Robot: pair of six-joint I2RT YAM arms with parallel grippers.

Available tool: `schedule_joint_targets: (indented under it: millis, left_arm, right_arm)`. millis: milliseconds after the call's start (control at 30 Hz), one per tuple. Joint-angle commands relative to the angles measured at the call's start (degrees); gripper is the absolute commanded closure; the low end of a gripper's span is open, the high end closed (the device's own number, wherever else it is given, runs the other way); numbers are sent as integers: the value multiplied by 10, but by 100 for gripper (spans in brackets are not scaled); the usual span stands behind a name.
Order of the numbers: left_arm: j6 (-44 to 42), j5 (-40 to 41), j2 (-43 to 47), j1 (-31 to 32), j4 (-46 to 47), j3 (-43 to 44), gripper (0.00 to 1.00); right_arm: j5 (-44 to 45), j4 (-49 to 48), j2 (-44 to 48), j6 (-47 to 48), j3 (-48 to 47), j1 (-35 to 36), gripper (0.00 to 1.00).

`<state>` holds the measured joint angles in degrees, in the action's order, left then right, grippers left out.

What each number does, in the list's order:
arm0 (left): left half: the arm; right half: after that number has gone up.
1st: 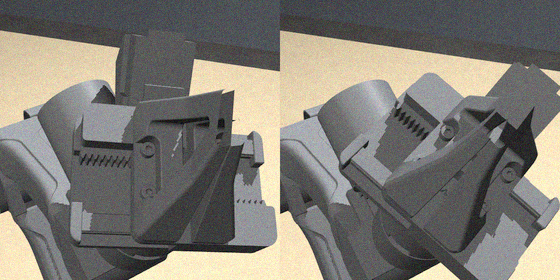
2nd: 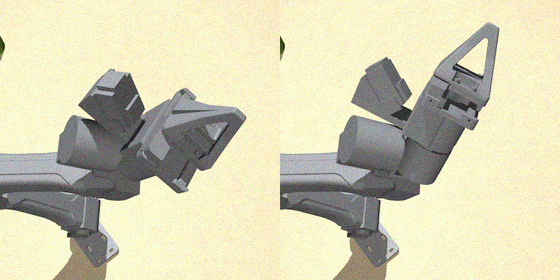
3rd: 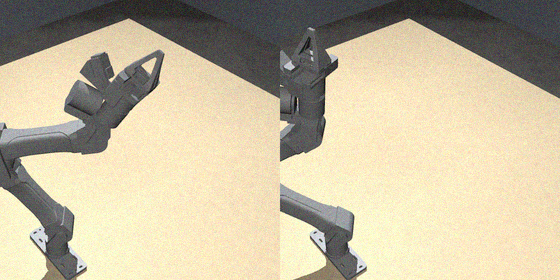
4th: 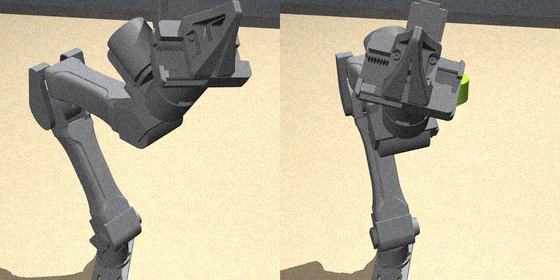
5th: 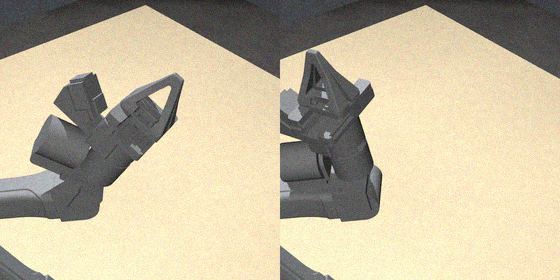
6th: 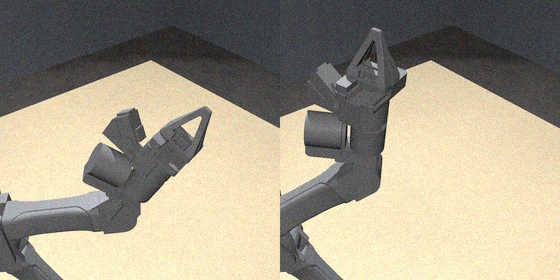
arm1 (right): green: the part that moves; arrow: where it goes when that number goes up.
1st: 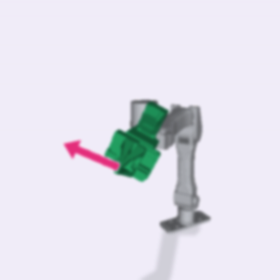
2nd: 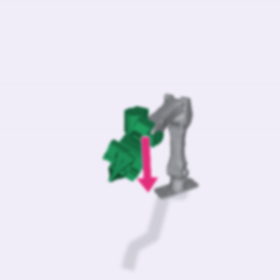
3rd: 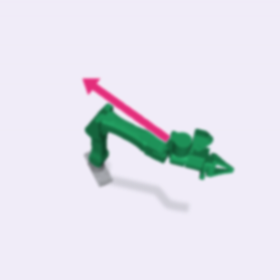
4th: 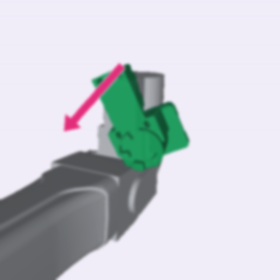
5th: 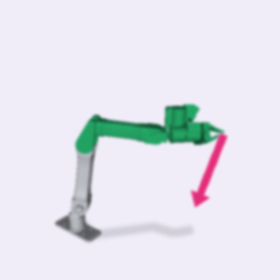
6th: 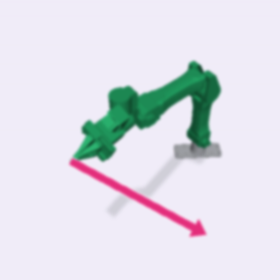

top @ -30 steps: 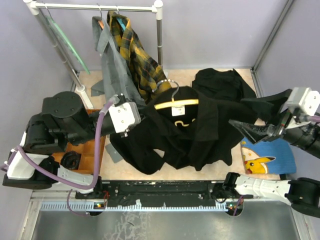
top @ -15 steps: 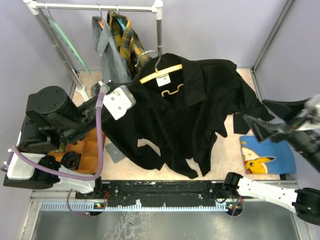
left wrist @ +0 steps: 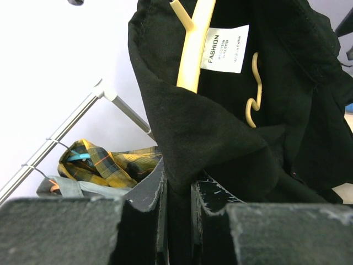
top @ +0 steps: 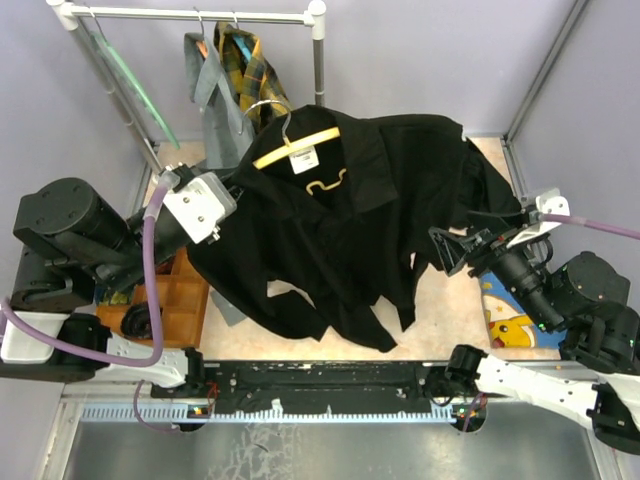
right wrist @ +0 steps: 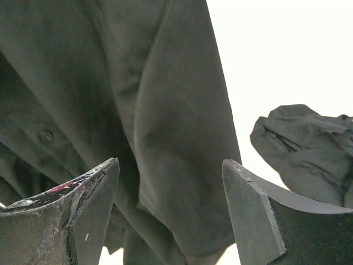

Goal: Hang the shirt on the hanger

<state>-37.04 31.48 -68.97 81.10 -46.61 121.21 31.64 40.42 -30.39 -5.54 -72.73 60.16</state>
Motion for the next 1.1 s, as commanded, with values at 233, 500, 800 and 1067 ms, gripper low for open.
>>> schedule_joint_targets:
  millis: [233, 500, 800, 1067]
  left_arm:
    - [40, -31, 18, -2, 37, -14, 100]
    - [47, -54, 24, -2, 33, -22, 100]
    - [60, -80, 41, -2, 36, -36, 100]
    - [67, -47, 53, -2, 27, -64, 100]
  right_arm:
    - [11, -153, -33, -57, 10, 1, 26]
    - [55, -160, -39, -63, 17, 1, 47]
    - [73, -164, -26, -30, 9, 1, 100]
    - [121, -96, -13, 24, -61, 1, 100]
